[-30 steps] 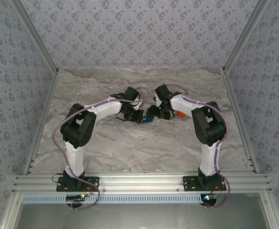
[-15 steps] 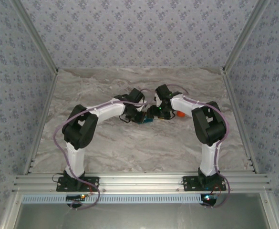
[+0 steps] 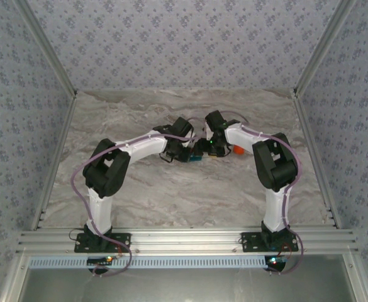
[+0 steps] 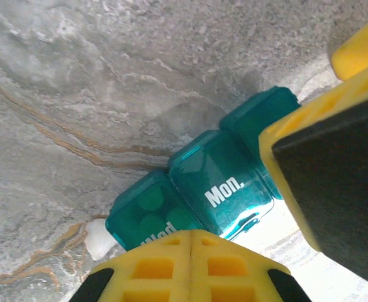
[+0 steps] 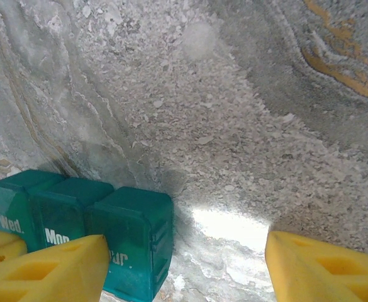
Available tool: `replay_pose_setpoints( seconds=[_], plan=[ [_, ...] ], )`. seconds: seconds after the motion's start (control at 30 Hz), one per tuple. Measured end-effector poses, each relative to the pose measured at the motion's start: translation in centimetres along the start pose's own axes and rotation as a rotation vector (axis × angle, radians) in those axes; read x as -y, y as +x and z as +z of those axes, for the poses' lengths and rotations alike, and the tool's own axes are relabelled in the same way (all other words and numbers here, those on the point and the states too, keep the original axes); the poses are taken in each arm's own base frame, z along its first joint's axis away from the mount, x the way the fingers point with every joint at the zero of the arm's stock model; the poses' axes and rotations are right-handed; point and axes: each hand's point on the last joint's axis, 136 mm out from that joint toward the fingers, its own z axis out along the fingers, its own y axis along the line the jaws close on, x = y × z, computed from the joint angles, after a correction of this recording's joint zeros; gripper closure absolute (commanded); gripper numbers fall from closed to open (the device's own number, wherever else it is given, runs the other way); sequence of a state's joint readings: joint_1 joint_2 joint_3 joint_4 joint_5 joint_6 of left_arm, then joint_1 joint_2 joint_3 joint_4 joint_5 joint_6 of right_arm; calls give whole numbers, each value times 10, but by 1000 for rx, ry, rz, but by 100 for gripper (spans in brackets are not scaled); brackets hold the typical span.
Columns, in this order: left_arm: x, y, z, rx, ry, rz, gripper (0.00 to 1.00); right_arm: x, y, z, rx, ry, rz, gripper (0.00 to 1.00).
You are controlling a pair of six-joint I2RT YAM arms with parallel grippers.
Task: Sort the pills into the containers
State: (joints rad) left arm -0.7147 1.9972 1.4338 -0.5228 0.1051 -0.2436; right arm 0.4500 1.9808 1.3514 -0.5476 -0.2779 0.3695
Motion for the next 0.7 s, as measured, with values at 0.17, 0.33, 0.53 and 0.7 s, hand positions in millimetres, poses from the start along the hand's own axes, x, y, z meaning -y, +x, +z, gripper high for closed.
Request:
replay_pose_setpoints(
  seconds=[0.17, 0.33, 0.53, 0.7],
  plan=[
    [-7, -11, -10, 44, -38, -4, 95, -1, -3, 0, -6, 2, 2, 30],
    [-11, -44, -54, 202, -65, -19, 89, -3, -12, -5, 0, 2, 6, 30],
    [-27, -85, -142, 482, -92, -75, 77, -11, -33, -29, 49, -11, 7, 29],
    [-56, -79, -189, 620, -149, -134, 62, -22, -49, -76, 146, -41, -6, 27]
  ],
)
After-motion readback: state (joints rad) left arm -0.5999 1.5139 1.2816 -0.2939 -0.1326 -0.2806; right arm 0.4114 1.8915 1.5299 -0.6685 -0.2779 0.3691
